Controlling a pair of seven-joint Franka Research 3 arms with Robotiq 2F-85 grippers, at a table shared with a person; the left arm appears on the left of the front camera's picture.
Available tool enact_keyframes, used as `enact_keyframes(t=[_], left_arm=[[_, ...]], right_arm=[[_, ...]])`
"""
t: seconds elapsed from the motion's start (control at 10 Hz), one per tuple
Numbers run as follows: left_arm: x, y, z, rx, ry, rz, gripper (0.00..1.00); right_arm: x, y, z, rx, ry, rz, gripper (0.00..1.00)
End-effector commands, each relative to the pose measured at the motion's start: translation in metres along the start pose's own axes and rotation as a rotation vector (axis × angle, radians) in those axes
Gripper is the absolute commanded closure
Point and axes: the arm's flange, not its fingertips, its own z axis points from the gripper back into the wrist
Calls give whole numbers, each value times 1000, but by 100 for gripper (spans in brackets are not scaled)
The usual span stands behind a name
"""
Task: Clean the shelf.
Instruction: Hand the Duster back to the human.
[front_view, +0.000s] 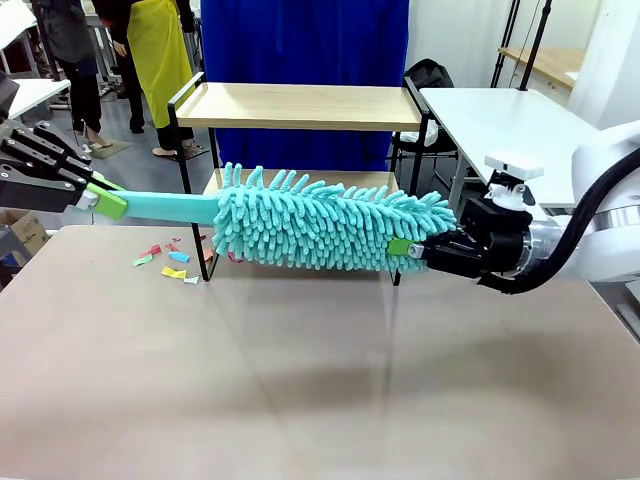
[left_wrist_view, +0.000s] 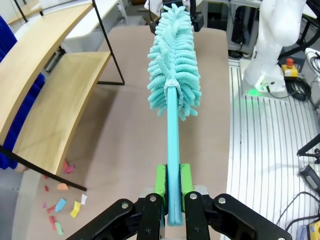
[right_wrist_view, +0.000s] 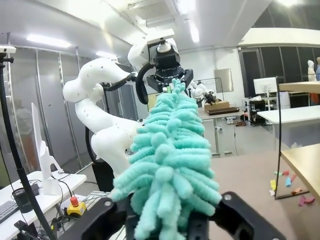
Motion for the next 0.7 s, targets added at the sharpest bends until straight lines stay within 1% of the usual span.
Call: enact_keyframes(t=[0.0,0.2,0.3,0.4,0.5,0.6], left_arm=[[3,0,-1,-6,-30,-7,86],[3,0,-1,-6,-30,-7,86],[3,0,-1,-6,-30,-7,86],[3,0,-1,-6,-30,-7,86],[1,-1,-2,-6,-2,0,33],[7,-2,4,-2,-43,21,30]], right_arm=[[-1,-7,8,27,-27,32,100],[-1,-7,10,37,-20,48,100],[-2,-7,10,58,-2,90,100],[0,-7,9,58,-26,131,100],[-2,-6,3,21,-9,27,100],[-2,-6,3,21,-9,27,100]])
